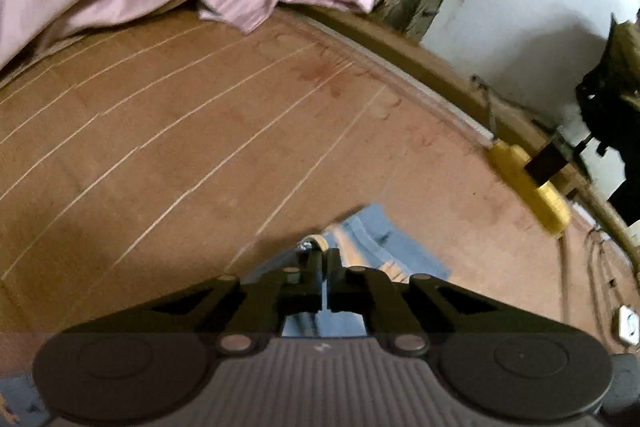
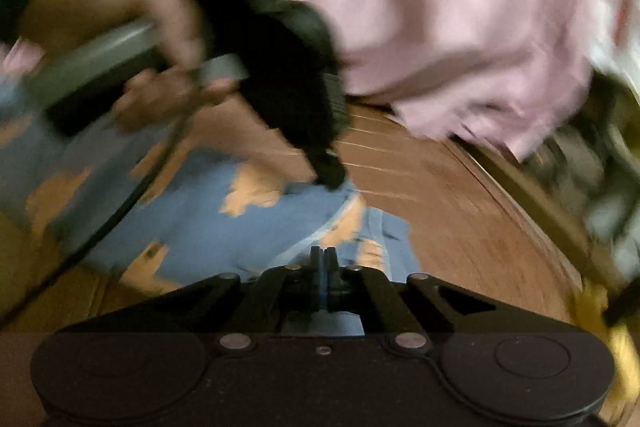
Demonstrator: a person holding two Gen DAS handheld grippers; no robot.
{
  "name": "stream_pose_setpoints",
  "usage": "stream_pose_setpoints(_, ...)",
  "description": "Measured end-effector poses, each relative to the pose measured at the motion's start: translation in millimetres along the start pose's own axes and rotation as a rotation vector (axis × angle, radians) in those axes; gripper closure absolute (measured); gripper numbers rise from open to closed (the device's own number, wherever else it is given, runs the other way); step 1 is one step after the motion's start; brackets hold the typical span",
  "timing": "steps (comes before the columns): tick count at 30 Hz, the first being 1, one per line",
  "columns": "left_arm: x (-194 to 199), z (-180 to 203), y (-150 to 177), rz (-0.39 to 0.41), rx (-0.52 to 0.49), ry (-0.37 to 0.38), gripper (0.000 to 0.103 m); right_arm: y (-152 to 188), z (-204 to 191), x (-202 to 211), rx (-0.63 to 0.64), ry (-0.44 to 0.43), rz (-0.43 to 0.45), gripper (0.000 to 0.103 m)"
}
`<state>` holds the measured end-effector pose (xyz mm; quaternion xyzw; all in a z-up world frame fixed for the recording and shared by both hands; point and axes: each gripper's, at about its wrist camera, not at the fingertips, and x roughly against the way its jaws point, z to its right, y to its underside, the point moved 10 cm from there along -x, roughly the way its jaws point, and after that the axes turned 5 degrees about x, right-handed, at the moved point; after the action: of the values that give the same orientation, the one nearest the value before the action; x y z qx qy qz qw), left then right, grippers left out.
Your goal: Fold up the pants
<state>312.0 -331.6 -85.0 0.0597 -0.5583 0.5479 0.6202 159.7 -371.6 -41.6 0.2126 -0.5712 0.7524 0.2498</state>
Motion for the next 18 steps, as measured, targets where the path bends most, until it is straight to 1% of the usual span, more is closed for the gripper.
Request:
stream_pose_setpoints(2,-2.1,14.9,-9.3,0.018,0.013,0.015,0.102,3.4,24.8,1.8,-0.103,0.059,-0.009,0.103)
stream_pose_setpoints(3,-4.7,22.0,-13.1,0.018,0.028,0.029,0.102,5.2,32.1,1.8,-0.127,0.075,-0.014,0.103)
stream_pose_setpoints(4,-8.2,30.5,-16.6,0.017,0.045,0.056,0.102,6.6,35.6,2.8,-0.135,0.078,-0.015,0.103)
stream_pose_setpoints(5,-12.0,37.5,-18.4,0.012,0.052,0.068,0.102,7.4,34.9,3.9,-0.129,0.071,-0.016,0.102)
stream_pose_setpoints(7,-20.8,51.0,-19.2,-0.005,0.042,0.078,0.102,7.4,25.8,6.3,-0.083,0.046,-0.018,0.084)
stream_pose_setpoints(9,-27.7,62.9,-16.1,-0.052,0.060,0.126,0.100,9.6,15.3,8.5,-0.018,0.034,-0.029,0.079)
stream_pose_setpoints(10,-28.8,66.4,-13.7,-0.088,0.098,0.169,0.094,9.4,12.4,8.1,-0.005,0.027,-0.035,0.076)
stream_pose_setpoints(11,-27.7,68.1,-12.5,-0.108,0.134,0.203,0.078,11.3,10.9,7.8,-0.003,0.020,-0.047,0.075)
stream_pose_setpoints(12,-25.1,68.8,-11.9,-0.120,0.166,0.232,0.068,13.4,11.1,6.1,-0.012,0.017,-0.062,0.073)
stream_pose_setpoints(13,-20.6,67.7,-12.1,-0.114,0.176,0.239,0.050,15.7,12.2,4.2,-0.027,0.013,-0.079,0.072)
stream_pose_setpoints(14,-14.2,64.8,-14.3,-0.088,0.174,0.230,0.041,17.5,13.7,2.8,-0.043,0.011,-0.093,0.072)
stream_pose_setpoints(16,4.9,54.6,-17.2,-0.015,0.152,0.220,0.034,20.4,15.7,3.6,-0.067,0.011,-0.100,0.069)
stream_pose_setpoints(17,13.1,49.4,-18.5,0.008,0.145,0.216,0.031,19.5,14.5,4.4,-0.066,0.009,-0.096,0.068)
stream_pose_setpoints(18,23.0,42.2,-18.7,0.035,0.147,0.213,0.029,17.9,11.9,5.9,-0.055,0.005,-0.088,0.063)
